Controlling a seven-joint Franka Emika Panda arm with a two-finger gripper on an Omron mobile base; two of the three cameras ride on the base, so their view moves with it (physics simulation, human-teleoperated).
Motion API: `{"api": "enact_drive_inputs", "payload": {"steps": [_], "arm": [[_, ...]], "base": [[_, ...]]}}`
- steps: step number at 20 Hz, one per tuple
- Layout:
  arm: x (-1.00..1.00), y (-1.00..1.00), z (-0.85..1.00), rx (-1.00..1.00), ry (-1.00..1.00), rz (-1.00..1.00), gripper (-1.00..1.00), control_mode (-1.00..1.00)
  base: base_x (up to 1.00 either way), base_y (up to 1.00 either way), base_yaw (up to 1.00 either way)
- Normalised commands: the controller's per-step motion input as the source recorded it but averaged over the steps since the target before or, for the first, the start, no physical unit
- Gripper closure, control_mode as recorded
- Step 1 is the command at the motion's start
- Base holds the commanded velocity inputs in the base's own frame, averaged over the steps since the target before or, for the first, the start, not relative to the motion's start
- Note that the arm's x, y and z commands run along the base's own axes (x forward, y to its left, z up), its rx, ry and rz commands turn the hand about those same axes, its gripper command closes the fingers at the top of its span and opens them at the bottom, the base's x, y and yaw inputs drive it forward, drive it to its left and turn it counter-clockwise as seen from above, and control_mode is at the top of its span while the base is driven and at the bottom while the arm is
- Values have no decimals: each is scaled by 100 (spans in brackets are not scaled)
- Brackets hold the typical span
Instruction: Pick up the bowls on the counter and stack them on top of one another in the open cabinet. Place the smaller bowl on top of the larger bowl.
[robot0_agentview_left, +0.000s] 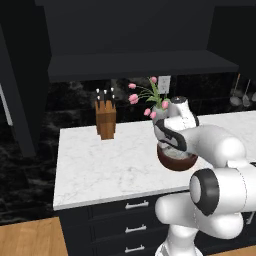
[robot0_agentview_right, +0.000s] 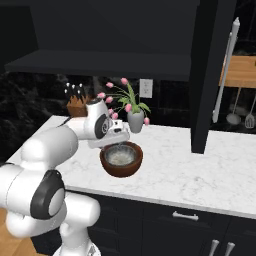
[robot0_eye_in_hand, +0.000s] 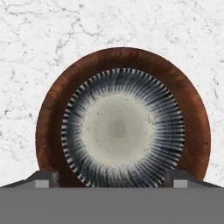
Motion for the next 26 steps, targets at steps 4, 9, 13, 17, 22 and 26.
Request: {"api": "enact_drive_inputs", "payload": {"steps": [4,9,13,17,22,26], "arm": [[-25,-100,31,20,14,-34,-100,-100],[-17,-89,-17,35,0,-24,-100,-100],[-1,-37,-49,27,0,-14,-100,-100],[0,0,-41,10,0,-5,-100,-100],[2,8,-27,6,0,-4,-100,-100],[15,8,-4,7,0,-7,-100,-100]], "base": [[0,0,0],[0,0,0],[0,0,0],[0,0,0],[0,0,0],[0,0,0]]}}
